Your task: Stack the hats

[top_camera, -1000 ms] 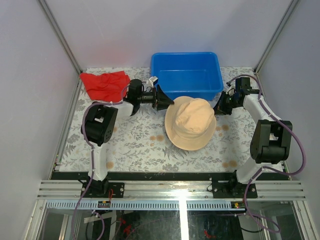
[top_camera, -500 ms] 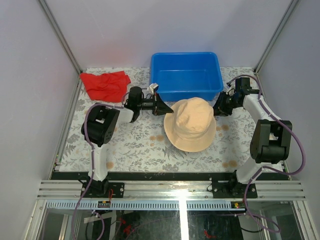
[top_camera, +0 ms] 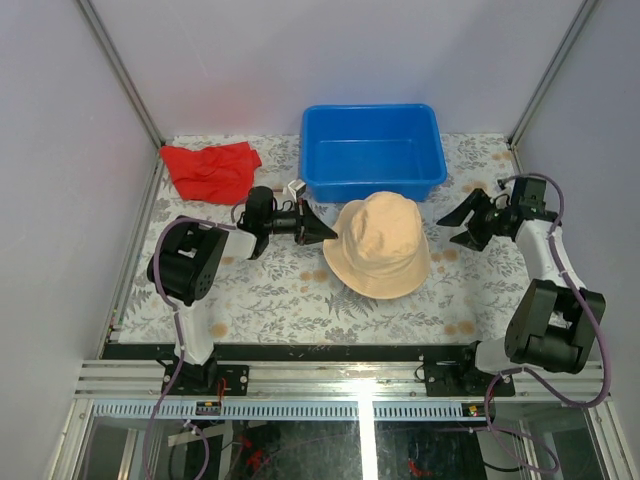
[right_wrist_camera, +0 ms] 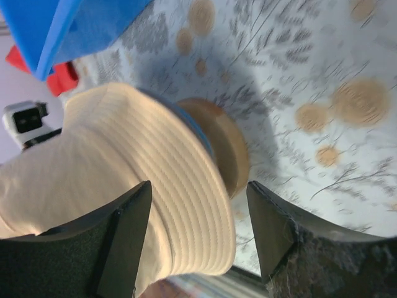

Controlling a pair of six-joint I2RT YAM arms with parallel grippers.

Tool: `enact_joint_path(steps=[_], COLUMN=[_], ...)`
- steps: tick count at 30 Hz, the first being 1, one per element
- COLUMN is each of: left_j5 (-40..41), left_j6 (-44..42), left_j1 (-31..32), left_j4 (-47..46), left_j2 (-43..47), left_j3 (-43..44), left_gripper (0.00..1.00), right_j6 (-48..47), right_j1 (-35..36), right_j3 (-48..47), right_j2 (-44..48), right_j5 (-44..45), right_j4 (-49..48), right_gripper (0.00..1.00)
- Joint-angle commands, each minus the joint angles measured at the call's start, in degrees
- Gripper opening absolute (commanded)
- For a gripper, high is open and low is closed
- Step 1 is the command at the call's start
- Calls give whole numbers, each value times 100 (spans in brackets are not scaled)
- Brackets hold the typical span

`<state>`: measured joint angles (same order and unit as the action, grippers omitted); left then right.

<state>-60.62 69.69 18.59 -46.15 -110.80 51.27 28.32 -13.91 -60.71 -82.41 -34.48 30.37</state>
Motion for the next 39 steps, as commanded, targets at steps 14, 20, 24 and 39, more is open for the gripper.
enact_joint_path(steps=[14, 20, 24, 39], left_j5=[94, 106, 142, 317], left_j6=[-526, -644, -694, -1201], left_j1=[-32, -31, -29, -31], left_j4=[337, 468, 515, 1088], left_j2=[87, 34, -38, -250], left_j3=[-465, -456, -489, -562], left_gripper=[0, 0, 0, 0], right_j6=[1941, 1877, 1730, 1055], right_j1=[-215, -234, -293, -288], right_j3=[2668, 2595, 2530, 2714], right_j2=[1013, 932, 828, 102], right_j5=[-2352, -2286, -2215, -1588], right_j4=[-2457, -2359, -2191, -2078], right_gripper=[65, 35, 13, 0])
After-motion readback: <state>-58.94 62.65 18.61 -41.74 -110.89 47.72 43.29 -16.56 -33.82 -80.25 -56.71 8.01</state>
